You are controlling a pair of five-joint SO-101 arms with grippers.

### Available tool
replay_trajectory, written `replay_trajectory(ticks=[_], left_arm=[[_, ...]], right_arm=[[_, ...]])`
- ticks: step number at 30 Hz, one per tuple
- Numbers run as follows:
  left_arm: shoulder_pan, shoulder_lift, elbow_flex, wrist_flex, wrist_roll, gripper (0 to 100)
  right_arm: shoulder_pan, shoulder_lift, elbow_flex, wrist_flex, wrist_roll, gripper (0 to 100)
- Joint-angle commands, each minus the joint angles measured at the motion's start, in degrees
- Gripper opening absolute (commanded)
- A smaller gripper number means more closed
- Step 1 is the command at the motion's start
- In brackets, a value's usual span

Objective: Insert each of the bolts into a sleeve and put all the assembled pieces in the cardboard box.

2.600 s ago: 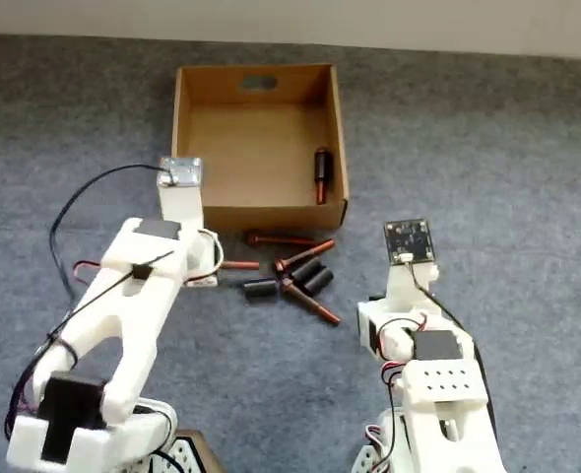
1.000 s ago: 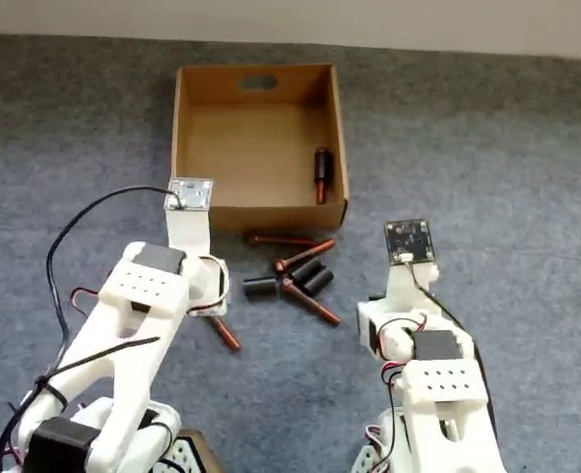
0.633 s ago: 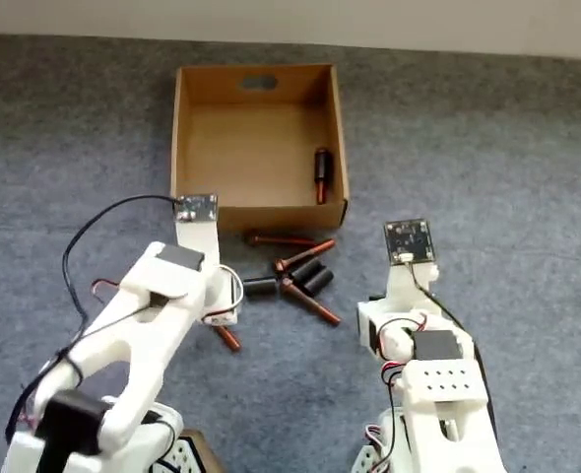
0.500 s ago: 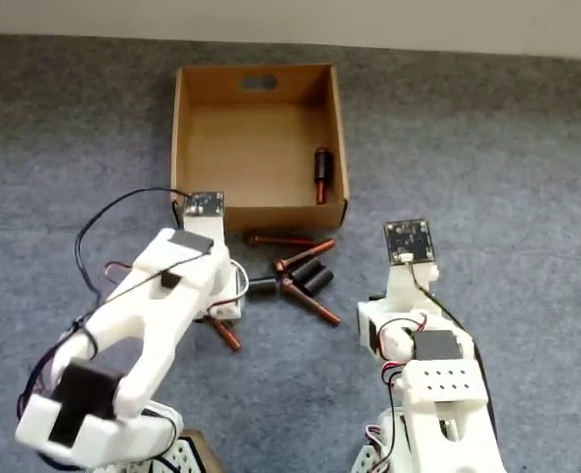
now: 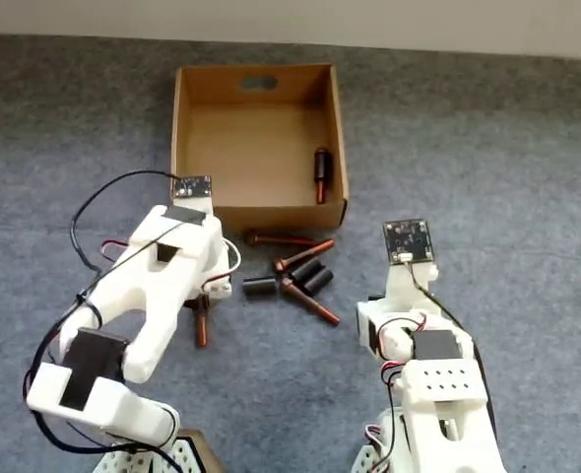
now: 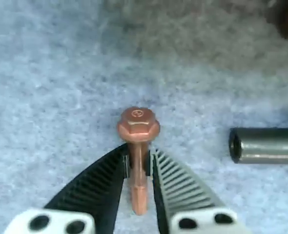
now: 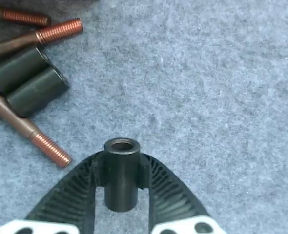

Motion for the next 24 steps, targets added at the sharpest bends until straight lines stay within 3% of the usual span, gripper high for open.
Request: replay_trajectory(ticks=[1,6,9,15,24], left_arm=[[-0.7,-3.8,-1.7,2.0,-8.8,1],[-0.7,-4.0,-1.5,-1.3,-25.3,1],[-1.0,-4.0,0.2,-5.5,-25.1,2],[-0.9,-4.2,1.4,-7.0,-25.4,22],[-1.1,-3.9,2.5,-13.2,-25.4,18]], right_arm=[[0.0,-1.2,-0.1,-0.9,-0.5,0.6],[0.0,-1.2,-0.1,-0.9,-0.5,0.6],[0.0,-1.2,-0.1,-0.9,-0.5,0.6],[0.0,-1.2,0.0,-0.9,-0.5,0.6],[0.0,-1.2,0.0,-0.8,-0.5,0.6]])
